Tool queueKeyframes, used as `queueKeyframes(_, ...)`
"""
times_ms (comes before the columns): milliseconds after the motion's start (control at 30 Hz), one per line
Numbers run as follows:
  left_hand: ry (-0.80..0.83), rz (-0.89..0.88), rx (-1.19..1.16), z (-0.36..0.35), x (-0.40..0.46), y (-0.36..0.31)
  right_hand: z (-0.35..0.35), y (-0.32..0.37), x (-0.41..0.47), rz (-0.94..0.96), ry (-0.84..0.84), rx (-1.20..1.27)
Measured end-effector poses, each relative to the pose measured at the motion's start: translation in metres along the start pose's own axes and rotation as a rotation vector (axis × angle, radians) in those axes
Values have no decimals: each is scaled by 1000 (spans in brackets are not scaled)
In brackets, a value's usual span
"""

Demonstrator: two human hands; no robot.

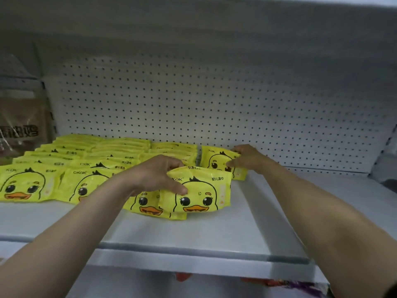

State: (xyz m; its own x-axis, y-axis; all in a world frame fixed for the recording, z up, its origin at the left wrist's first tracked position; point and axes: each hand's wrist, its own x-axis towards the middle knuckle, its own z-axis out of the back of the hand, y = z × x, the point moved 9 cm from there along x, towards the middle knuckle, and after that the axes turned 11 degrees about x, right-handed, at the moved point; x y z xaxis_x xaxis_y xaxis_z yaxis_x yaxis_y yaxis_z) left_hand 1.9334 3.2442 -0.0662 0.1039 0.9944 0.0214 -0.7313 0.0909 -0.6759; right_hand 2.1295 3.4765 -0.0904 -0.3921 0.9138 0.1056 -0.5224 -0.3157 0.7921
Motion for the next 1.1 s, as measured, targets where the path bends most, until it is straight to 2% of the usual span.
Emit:
queueKeyframes(200,-40,52,-12,0,4,-3,-10,5,32,119,54,-180)
queueKeyframes(467,-51,61,1,-2,18,-16,-5,21,32,337,-159,-440)
queueKeyframes(667,-52,53,9,-7,30,-20,-12,26,28,375,-224,-566)
queueKeyframes(767,-63,33,-10,-5,35,-22,-6,28,23,371,-264,-540)
queueKeyframes(833,-75,22,-35,-4,39,-22,7,37,15,363,-299,-324)
queueKeyframes(900,-98,16,-56,-2,43,-21,12,56,1,315,-157,55)
queueKeyframes(967,-121,7,-80,1,49,-21,0,82,-25,272,162,406)
queueKeyframes(1033,-154,-2,-99,4,55,-21,-10,102,-57,283,404,524)
queueKeyframes(1100,-211,5,-132,8,58,-21,-14,108,-75,315,476,470)
